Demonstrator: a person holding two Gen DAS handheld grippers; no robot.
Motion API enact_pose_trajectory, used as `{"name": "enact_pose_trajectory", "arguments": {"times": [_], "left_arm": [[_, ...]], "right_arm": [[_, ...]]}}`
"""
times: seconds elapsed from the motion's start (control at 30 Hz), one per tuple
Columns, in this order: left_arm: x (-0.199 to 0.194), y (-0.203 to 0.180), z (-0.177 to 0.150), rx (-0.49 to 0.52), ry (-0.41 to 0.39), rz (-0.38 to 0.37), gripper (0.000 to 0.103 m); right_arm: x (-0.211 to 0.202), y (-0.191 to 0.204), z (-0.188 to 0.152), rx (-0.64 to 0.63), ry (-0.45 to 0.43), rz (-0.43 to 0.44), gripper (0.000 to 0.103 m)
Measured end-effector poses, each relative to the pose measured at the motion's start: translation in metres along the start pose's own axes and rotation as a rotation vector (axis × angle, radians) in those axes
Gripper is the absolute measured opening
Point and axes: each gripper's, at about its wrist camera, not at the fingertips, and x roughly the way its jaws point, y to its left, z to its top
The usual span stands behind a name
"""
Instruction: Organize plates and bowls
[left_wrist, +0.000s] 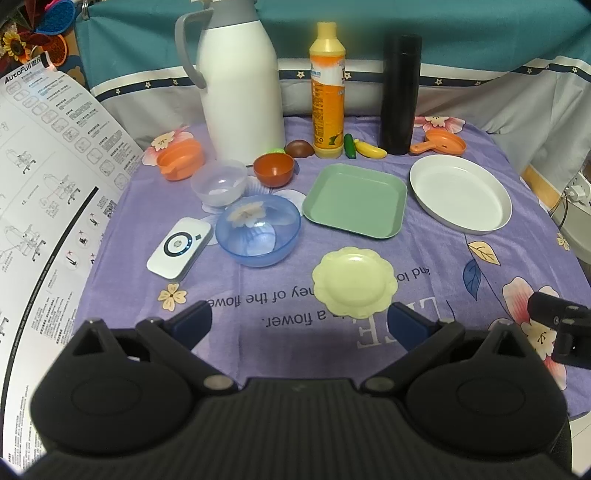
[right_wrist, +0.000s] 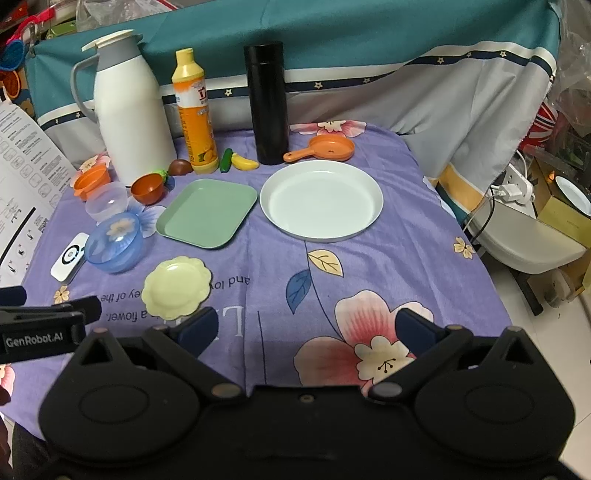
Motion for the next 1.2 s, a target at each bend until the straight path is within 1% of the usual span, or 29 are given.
{"name": "enact_pose_trajectory", "arguments": {"times": [0.63, 1.2], "left_arm": [[0.0091, -0.0024, -0.0005, 0.002, 0.009, -0.004, 0.103], [0.0093, -0.0042, 0.0005, 0.002, 0.012, -0.006, 0.103]], "right_arm": [[0.0081, -0.0009, -0.0003, 0.008, 0.02, -0.002, 0.103], [0.0091, 0.0, 0.0014, 0.006, 0.021, -0.003, 0.103]]}}
